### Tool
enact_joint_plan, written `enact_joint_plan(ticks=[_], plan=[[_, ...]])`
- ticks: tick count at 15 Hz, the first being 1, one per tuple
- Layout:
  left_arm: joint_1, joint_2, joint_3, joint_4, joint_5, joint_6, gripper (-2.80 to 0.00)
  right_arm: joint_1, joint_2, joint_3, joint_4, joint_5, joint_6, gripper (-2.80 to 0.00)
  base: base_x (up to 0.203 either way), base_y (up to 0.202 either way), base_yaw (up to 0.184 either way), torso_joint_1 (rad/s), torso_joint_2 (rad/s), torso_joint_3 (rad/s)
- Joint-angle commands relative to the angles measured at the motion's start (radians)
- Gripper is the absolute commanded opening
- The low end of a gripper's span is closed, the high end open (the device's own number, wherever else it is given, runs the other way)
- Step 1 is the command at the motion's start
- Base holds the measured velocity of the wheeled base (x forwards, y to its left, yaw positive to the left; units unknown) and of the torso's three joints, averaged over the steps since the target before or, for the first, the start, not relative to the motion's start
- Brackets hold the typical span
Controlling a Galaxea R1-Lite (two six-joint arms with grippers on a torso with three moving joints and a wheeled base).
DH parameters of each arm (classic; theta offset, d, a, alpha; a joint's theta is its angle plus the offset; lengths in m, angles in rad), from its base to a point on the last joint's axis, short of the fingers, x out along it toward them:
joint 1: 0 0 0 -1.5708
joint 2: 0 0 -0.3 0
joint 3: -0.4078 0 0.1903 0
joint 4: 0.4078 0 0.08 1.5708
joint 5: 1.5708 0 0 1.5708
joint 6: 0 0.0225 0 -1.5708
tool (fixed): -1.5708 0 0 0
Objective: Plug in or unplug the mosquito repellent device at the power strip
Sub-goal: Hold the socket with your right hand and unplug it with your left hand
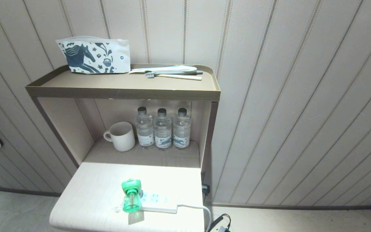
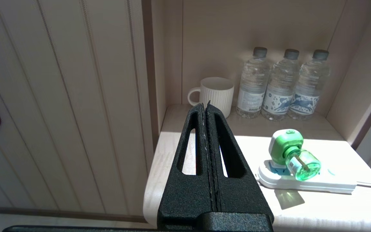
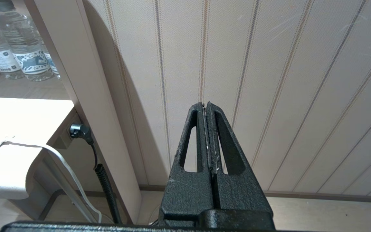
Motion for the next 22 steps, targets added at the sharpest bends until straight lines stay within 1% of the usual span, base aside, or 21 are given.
enact_joint_plan(ticks=[1, 4, 5, 6, 8, 10, 12, 13, 14, 15, 16, 17, 18, 19, 20, 21, 22], plan=[[0.001, 0.002, 0.0, -0.002, 0.0, 0.005, -2.8, 0.001, 0.0, 0.0, -0.001, 0.0, 0.0, -2.8, 0.0, 0.0, 0.0, 0.0, 0.0, 0.0], [0.0, 0.025, 0.0, 0.02, 0.011, 0.045, -2.8, 0.001, 0.0, 0.0, -0.001, 0.0, 0.0, -2.8, 0.0, 0.0, 0.0, 0.0, 0.0, 0.0], [0.0, 0.061, -0.025, 0.039, 0.011, 0.047, -2.8, 0.001, 0.0, 0.0, -0.001, 0.0, 0.0, -2.8, 0.0, 0.0, 0.0, 0.0, 0.0, 0.0], [0.0, 0.101, -0.084, 0.067, 0.01, 0.047, -2.8, 0.001, 0.0, 0.0, -0.001, 0.0, 0.0, -2.8, 0.0, 0.0, 0.0, 0.0, 0.0, 0.0], [-0.003, 0.259, -0.308, 0.176, 0.005, 0.032, -2.8, 0.001, 0.0, 0.0, -0.001, 0.0, 0.0, -2.8, 0.0, 0.0, 0.0, 0.0, 0.0, 0.0], [-0.013, 0.469, -0.512, 0.313, -0.005, 0.015, -2.8, 0.001, 0.0, 0.0, -0.001, 0.0, 0.0, -2.8, 0.0, 0.0, 0.0, 0.0, 0.0, 0.0], [-0.045, 0.709, -0.696, 0.462, -0.013, -0.027, -2.8, 0.001, 0.0, 0.0, -0.001, 0.0, 0.0, -2.8, 0.0, 0.0, 0.0, 0.0, 0.0, 0.0], [-0.08, 0.836, -0.799, 0.56, -0.014, -0.067, -2.8, -0.001, 0.0, 0.0, -0.001, 0.0, 0.0, -2.8, 0.0, 0.0, 0.0, 0.0, 0.0, 0.0], [-0.131, 0.964, -0.906, 0.677, -0.014, -0.126, -2.8, 0.0, 0.0, 0.0, -0.001, 0.0, 0.0, -2.8, 0.0, 0.0, 0.0, 0.0, 0.0, 0.0], [-0.2, 1.095, -1.017, 0.81, -0.01, -0.206, -2.8, 0.0, 0.0, 0.0, -0.001, 0.0, 0.0, -2.8, 0.0, 0.0, 0.0, 0.0, 0.0, 0.0], [-0.26, 1.199, -1.1, 0.921, -0.004, -0.285, -2.8, 0.001, 0.0, 0.0, -0.001, 0.0, 0.0, -2.8, 0.0, 0.0, 0.0, 0.0, 0.0, 0.0], [-0.323, 1.303, -1.182, 1.034, 0.002, -0.373, -2.8, 0.0, 0.0, 0.0, -0.001, 0.0, 0.0, -2.8, 0.0, 0.0, 0.0, 0.0, 0.0, 0.0], [-0.374, 1.388, -1.234, 1.116, 0.005, -0.442, -2.8, -0.001, 0.0, 0.0, -0.001, 0.0, 0.0, -2.8, 0.0, 0.0, 0.0, 0.0, 0.0, 0.0], [-0.426, 1.452, -1.269, 1.17, 0.007, -0.493, -2.8, 0.001, 0.0, 0.0, -0.001, 0.0, 0.0, -2.8, 0.0, 0.0, 0.0, 0.0, 0.0, 0.0], [-0.5, 1.511, -1.295, 1.212, 0.007, -0.539, -2.8, 0.0, 0.0, 0.0, -0.001, 0.0, 0.0, -2.8, 0.0, 0.0, 0.0, 0.0, 0.0, 0.0], [-0.546, 1.558, -1.311, 1.229, 0.007, -0.575, -2.8, 0.001, 0.0, 0.0, -0.001, 0.0, 0.0, -2.8, 0.0, 0.0, 0.0, 0.0, 0.0, 0.0], [-0.568, 1.601, -1.324, 1.235, 0.007, -0.609, -2.8, 0.0, 0.0, 0.0, -0.001, 0.0, 0.0, -2.8, 0.0, 0.0, 0.0, 0.0, 0.0, 0.0]])
